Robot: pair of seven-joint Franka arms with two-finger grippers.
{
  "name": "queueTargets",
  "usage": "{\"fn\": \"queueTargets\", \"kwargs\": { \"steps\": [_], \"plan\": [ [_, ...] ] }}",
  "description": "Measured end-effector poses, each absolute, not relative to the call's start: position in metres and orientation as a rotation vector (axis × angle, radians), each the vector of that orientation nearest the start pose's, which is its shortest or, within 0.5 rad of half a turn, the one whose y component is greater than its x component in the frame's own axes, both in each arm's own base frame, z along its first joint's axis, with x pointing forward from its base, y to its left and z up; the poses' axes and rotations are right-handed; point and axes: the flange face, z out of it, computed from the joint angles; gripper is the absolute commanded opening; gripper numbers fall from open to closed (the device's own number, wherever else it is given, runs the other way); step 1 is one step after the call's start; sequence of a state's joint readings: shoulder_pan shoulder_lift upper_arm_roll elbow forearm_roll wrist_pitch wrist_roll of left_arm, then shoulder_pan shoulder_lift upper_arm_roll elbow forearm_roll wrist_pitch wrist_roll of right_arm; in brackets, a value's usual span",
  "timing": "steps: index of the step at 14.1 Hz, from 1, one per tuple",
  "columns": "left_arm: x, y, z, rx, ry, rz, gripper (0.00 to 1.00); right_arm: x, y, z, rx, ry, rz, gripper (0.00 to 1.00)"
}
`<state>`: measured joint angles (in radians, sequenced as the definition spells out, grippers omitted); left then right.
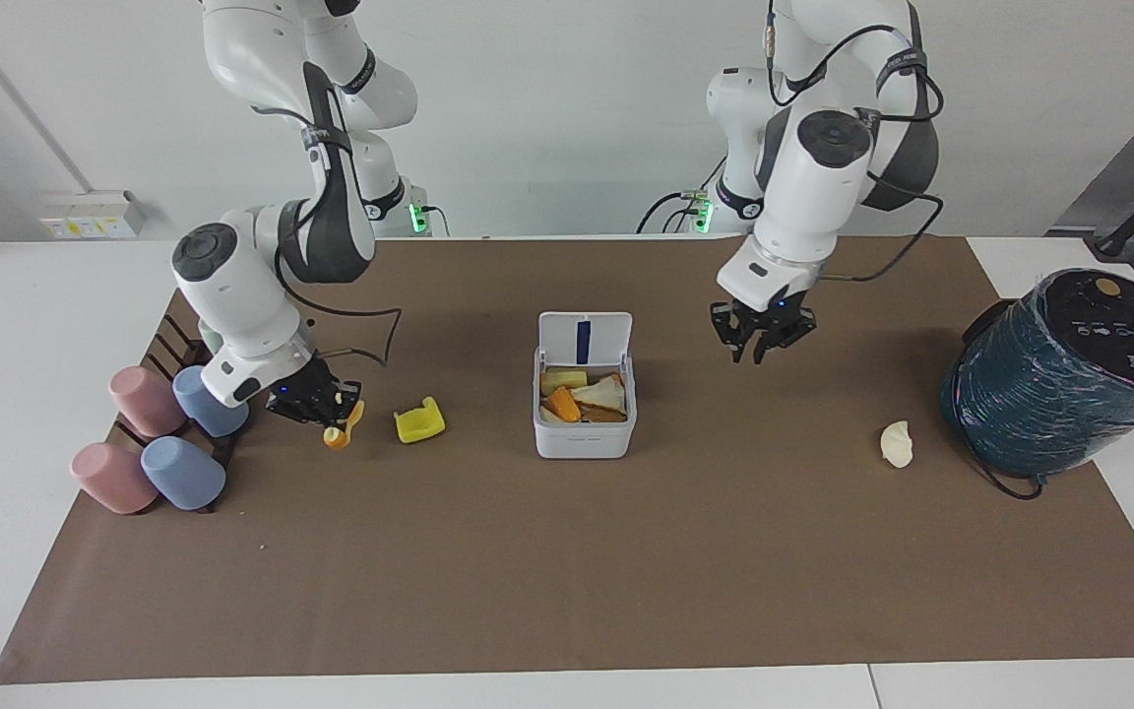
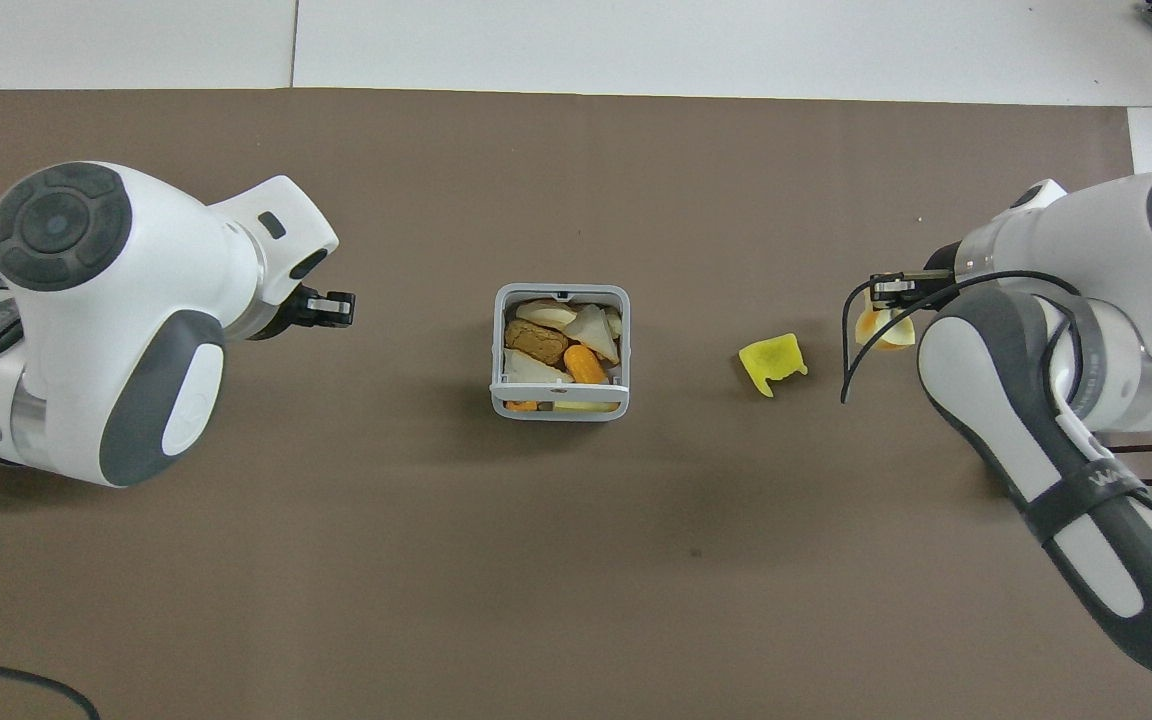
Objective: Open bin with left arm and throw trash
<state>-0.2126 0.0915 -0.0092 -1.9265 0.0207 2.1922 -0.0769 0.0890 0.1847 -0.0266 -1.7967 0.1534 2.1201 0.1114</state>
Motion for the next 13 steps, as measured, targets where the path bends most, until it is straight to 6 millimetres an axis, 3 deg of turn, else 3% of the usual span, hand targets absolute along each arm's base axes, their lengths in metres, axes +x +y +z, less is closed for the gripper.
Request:
{"fn": "queueTargets", "kwargs": {
  "steps": [3, 6, 8, 11, 13],
  "plan": [
    [0.589, -0.075, 0.436, -3.112, 0.236, -0.32, 1.0, 0.627, 0.117, 0.49, -2.931, 0.309, -0.246, 0.0],
    [0.588, -0.021, 0.414, -3.086, 0.245, -0.37, 1.0, 0.617, 0.209, 0.482, -2.815, 0.431, -0.256, 0.0],
    [0.586, 0.008, 0.402, -3.072, 0.262, -0.367, 1.0, 0.605, 0.253, 0.474, -2.785, 0.471, -0.226, 0.0],
    [0.59, 0.023, 0.368, -3.065, 0.276, -0.371, 1.0, 0.591, 0.296, 0.463, -2.768, 0.496, -0.2, 0.0],
    [0.594, 0.028, 0.344, -3.062, 0.293, -0.365, 1.0, 0.589, 0.309, 0.453, -2.744, 0.522, -0.189, 0.05]
  ]
}}
